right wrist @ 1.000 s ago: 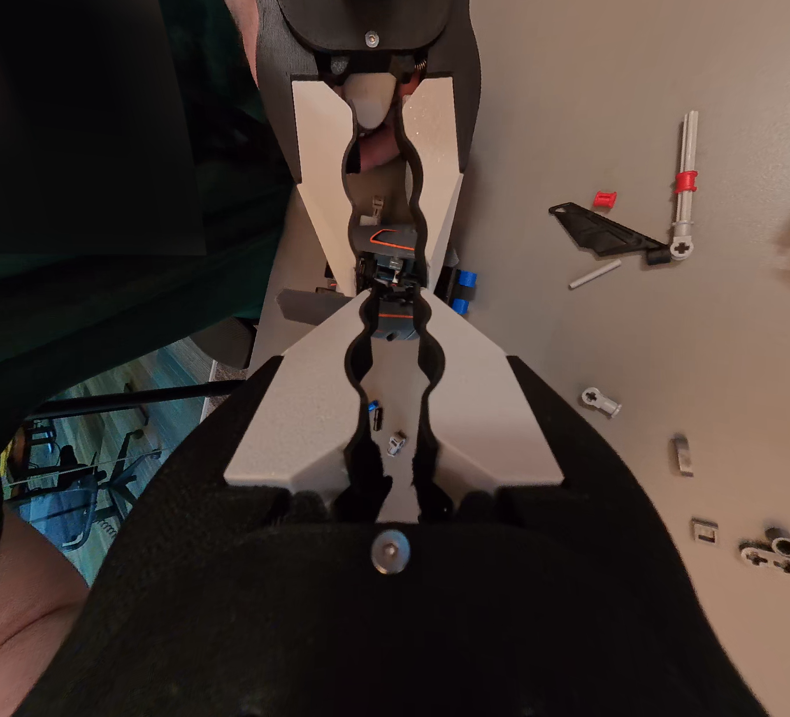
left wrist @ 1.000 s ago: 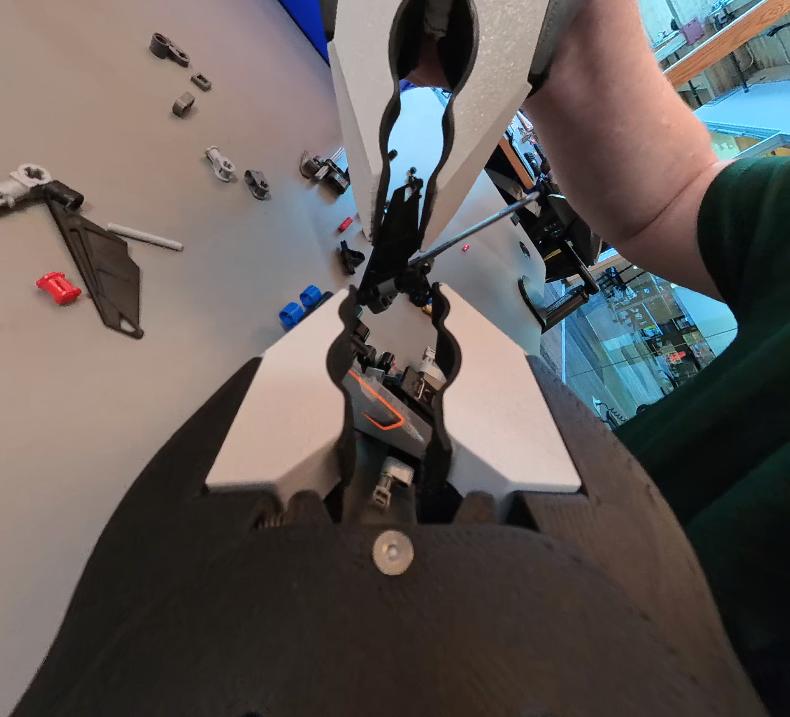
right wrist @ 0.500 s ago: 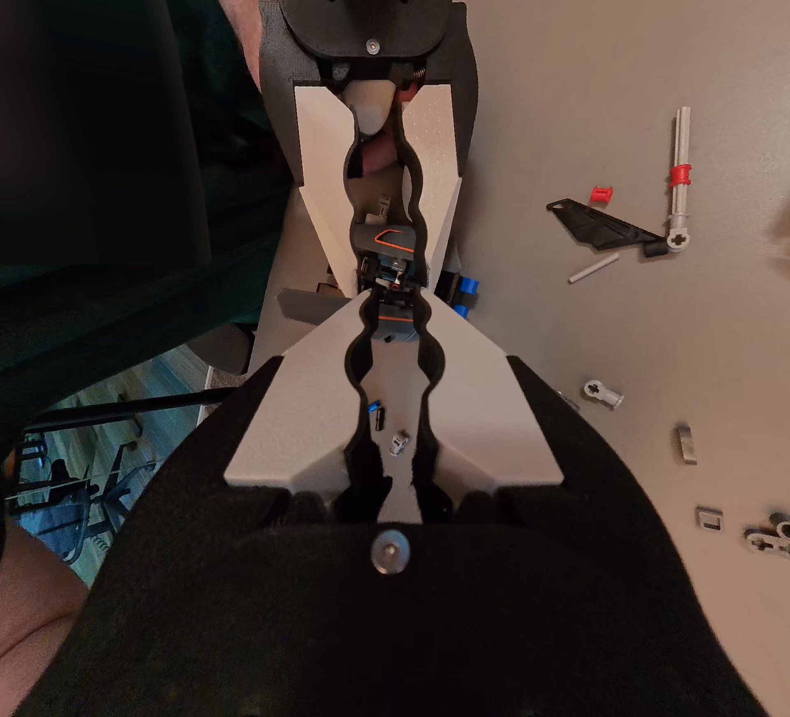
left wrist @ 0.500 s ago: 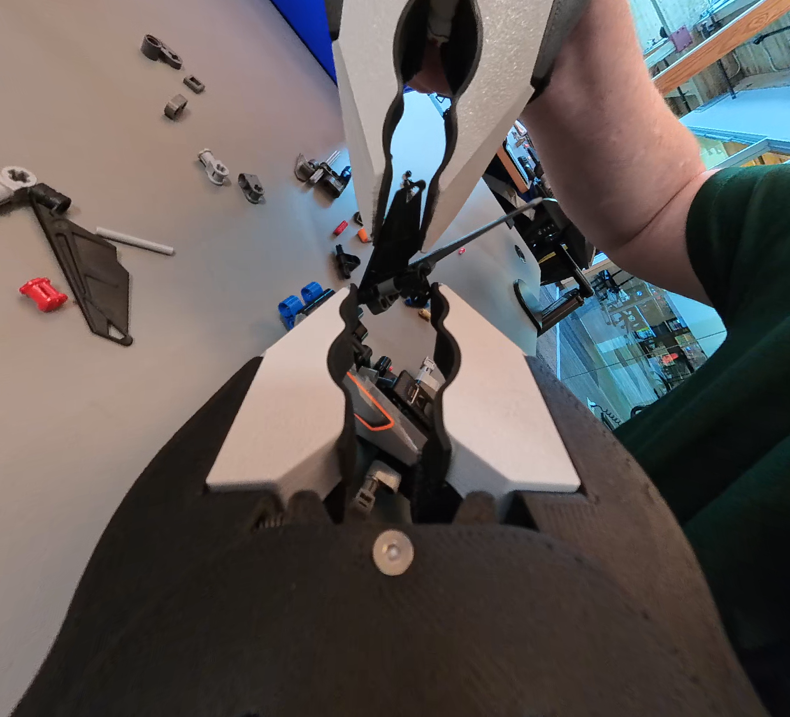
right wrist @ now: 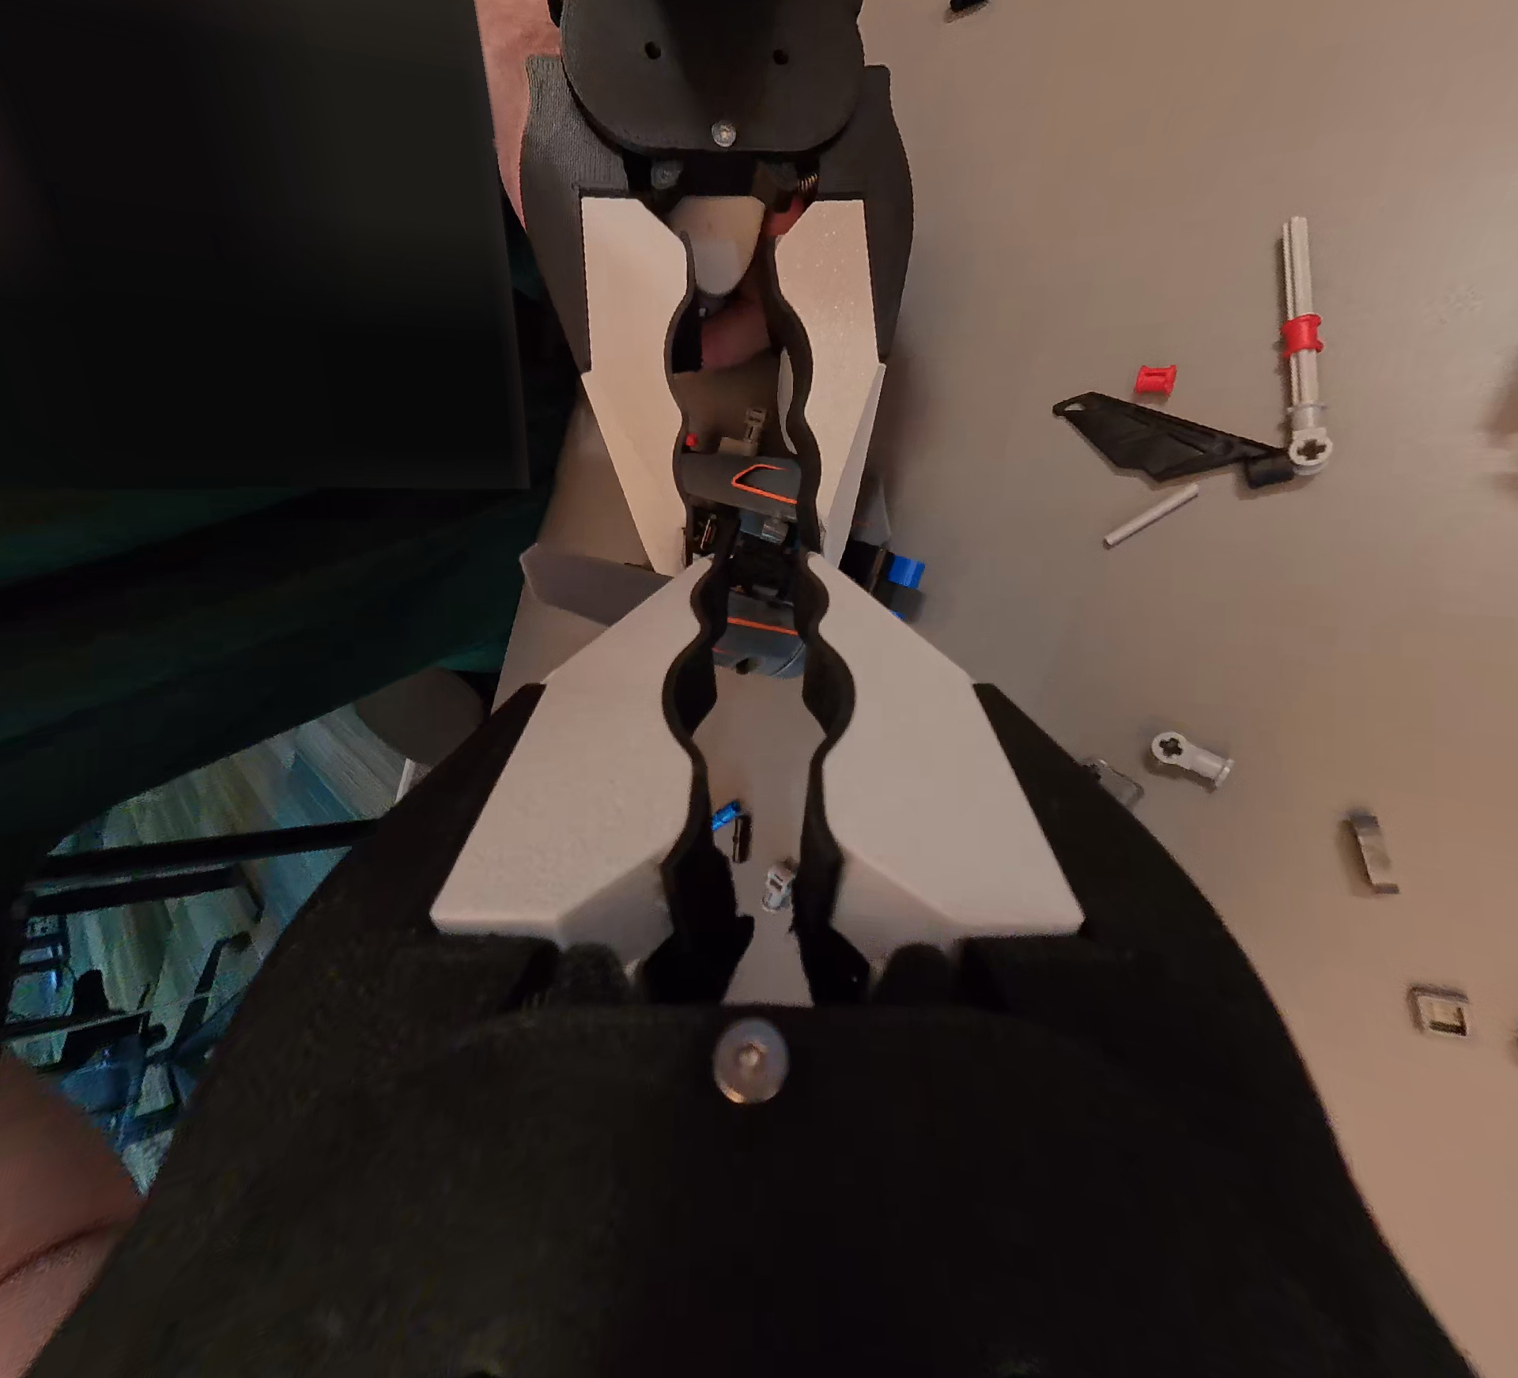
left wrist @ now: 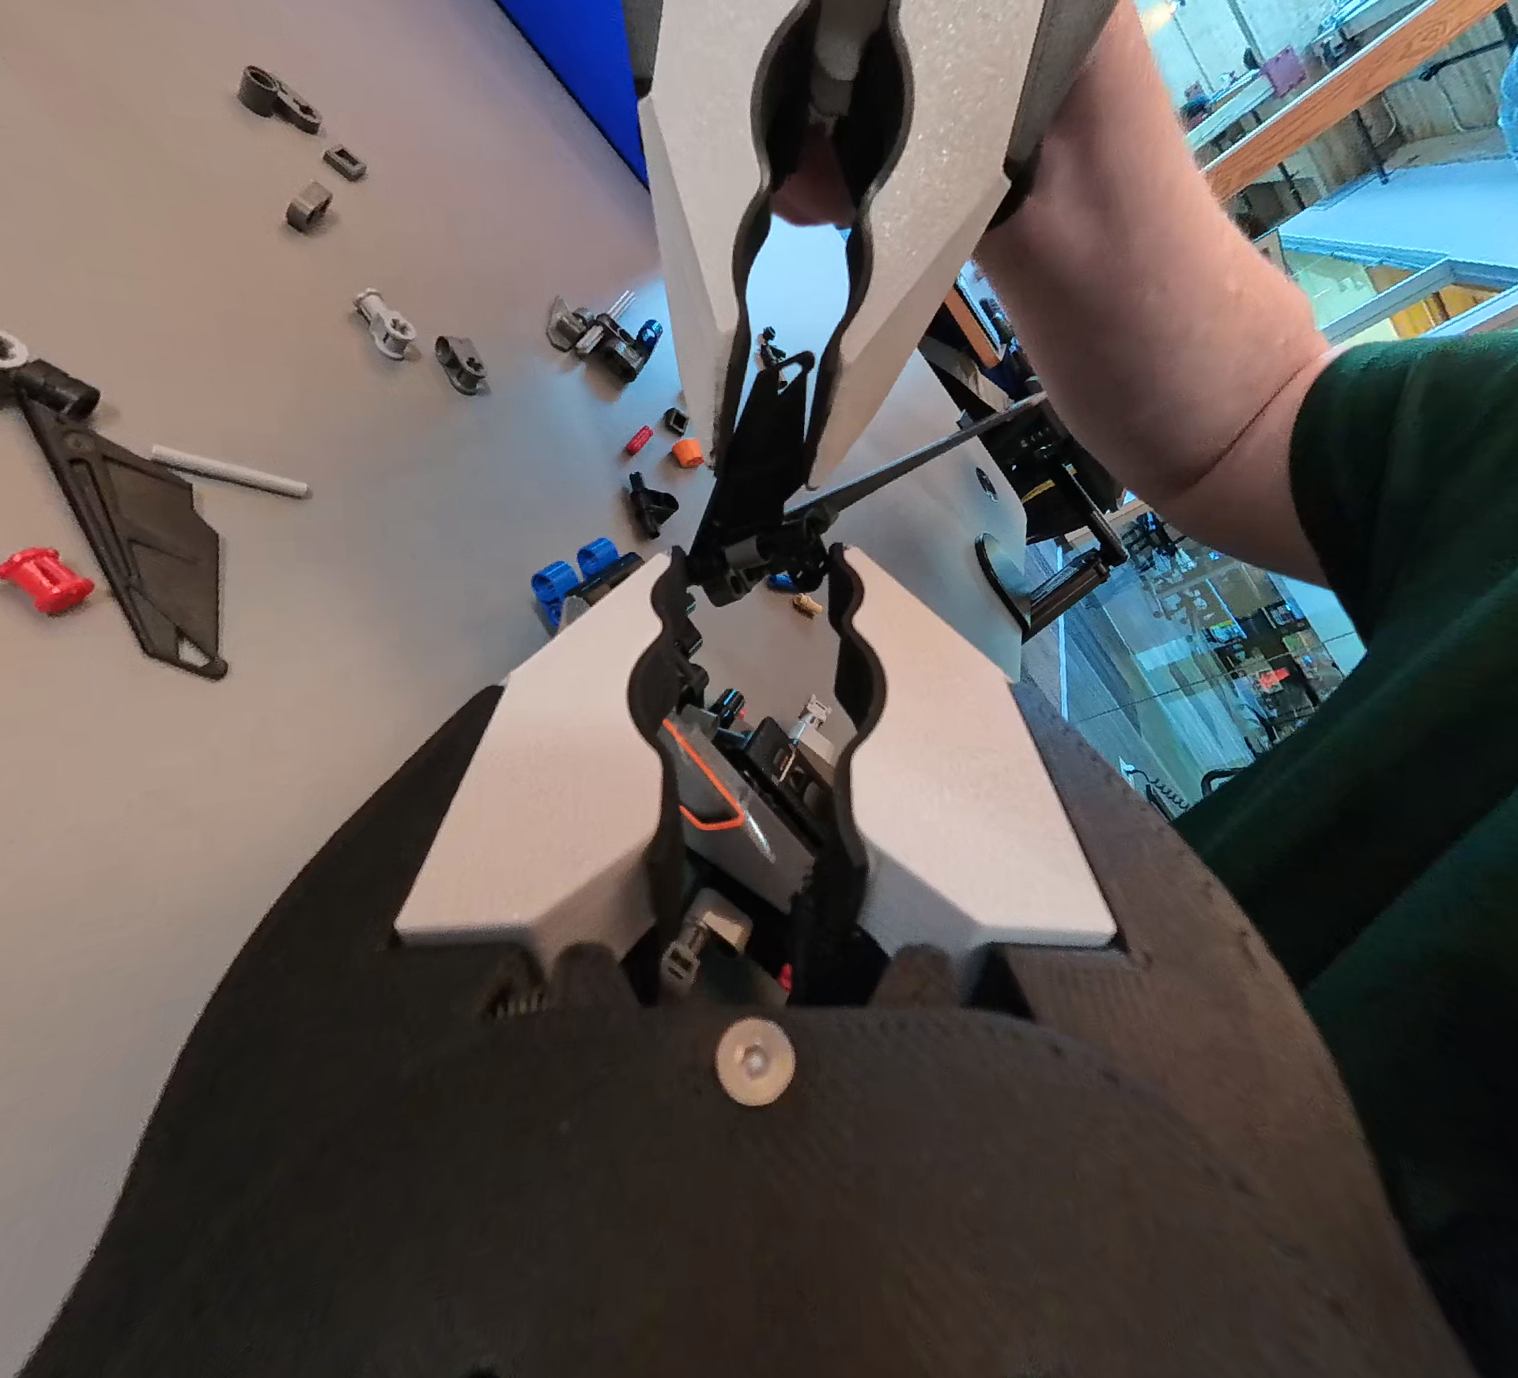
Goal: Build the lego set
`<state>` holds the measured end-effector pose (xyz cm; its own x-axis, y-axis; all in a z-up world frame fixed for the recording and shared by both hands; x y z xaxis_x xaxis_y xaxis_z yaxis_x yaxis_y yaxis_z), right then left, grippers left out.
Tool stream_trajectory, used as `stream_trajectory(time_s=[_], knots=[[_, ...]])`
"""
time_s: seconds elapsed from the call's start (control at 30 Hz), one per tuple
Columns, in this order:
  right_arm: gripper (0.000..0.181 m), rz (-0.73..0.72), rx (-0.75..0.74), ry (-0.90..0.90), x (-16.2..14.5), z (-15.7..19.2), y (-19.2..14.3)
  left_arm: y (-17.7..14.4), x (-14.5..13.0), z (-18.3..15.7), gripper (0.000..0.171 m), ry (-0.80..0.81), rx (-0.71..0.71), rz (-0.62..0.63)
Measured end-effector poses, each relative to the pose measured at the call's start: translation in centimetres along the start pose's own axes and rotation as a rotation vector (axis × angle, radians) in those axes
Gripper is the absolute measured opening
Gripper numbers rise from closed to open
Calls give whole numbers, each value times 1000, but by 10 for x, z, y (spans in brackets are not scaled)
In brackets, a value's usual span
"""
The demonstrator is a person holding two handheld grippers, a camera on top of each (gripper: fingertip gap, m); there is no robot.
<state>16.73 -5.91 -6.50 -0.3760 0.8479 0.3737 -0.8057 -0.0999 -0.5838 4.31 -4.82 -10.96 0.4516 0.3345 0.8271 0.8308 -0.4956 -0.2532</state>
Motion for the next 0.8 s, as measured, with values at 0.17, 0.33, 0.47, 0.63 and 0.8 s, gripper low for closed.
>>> stream_trajectory(time_s=[0.17, 0.33, 0.47, 0.63, 0.8], knots=[[13, -73, 20, 29, -6, -3, 0, 0, 0, 1, 32, -12, -4, 3], [13, -132, 25, 37, -10, -3, -1, 1, 0, 1, 32, -11, -3, 3], [13, -175, 23, 25, -14, -2, -1, 1, 0, 1, 32, -7, -2, 0], [13, -218, 25, 4, -15, -1, 0, 0, 1, 0, 32, 4, -3, -5], [13, -227, 30, -16, -14, 0, 0, -1, 2, -1, 32, 29, 7, -5]])
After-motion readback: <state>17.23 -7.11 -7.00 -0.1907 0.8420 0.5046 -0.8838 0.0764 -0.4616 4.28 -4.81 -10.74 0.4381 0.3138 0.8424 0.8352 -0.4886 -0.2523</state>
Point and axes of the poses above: each gripper's, where its closed fingertips meet, y out along the fingers, x out of its top, z = x × y across the jaws, the point moved 8 cm from there along -y, back along the fingers, and after that the axes turned 15 degrees about y, right-handed, at the moved point
